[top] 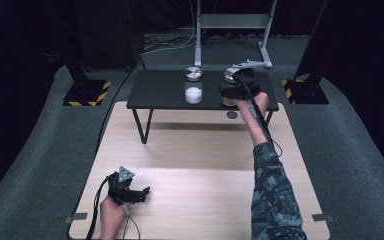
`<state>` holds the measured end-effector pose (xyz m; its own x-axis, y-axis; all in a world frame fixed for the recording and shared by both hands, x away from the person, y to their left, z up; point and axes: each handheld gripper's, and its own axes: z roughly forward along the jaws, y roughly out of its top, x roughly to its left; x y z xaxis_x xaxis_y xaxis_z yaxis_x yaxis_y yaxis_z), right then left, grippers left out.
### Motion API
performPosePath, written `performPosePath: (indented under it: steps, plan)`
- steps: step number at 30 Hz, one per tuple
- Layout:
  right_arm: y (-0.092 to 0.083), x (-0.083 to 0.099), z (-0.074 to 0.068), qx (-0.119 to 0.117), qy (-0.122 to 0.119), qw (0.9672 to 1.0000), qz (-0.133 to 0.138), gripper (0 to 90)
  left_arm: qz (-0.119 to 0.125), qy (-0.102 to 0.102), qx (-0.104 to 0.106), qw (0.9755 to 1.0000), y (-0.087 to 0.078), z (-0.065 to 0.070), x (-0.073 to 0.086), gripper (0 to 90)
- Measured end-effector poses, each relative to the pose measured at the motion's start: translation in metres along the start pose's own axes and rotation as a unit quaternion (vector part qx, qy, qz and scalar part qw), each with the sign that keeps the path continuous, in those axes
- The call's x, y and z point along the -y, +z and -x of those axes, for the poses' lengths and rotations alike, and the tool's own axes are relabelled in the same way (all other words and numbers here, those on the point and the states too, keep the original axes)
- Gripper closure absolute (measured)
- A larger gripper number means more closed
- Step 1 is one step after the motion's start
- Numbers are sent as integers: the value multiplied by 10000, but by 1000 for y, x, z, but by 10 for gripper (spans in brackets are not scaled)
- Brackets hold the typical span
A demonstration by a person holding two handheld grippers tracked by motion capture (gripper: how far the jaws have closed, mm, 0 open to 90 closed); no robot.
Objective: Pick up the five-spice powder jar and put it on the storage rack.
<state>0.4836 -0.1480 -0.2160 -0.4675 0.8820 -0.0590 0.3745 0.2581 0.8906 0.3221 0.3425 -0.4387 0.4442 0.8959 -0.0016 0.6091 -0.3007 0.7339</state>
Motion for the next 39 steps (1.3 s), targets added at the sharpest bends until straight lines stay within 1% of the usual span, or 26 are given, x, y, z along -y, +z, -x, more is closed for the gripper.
performPosePath:
  steps: [7, 10, 14, 18, 20, 27, 37, 39]
  plan:
    - [7, -4, -6, -31, -80, 9999, -56, 295, 1, -1, 1, 10000, 0, 0, 0, 11]
    - [10, -6, -7, -24, -67, 9999, -78, 295, 2, -1, 1, 10000, 0, 0, 0, 11]
    - [14, -6, -8, -8, -68, 9999, -116, 295, 1, -1, 0, 10000, 0, 0, 0, 11]
    - [17, -6, -5, -69, -25, 9999, -116, 295, 3, -2, 0, 10000, 0, 0, 0, 11]
    - [18, -6, -7, -45, -52, 9999, -107, 295, 2, -1, 0, 10000, 0, 0, 0, 11]
    - [21, -7, -8, -71, -56, 9999, -103, 295, 1, 0, 0, 10000, 0, 0, 0, 11]
    - [26, -7, -8, -73, -67, 9999, -123, 294, 3, -1, -1, 10000, 0, 0, 0, 11]
    - [28, -7, -8, -106, -63, 9999, -112, 294, 3, -1, 0, 10000, 0, 0, 0, 11]
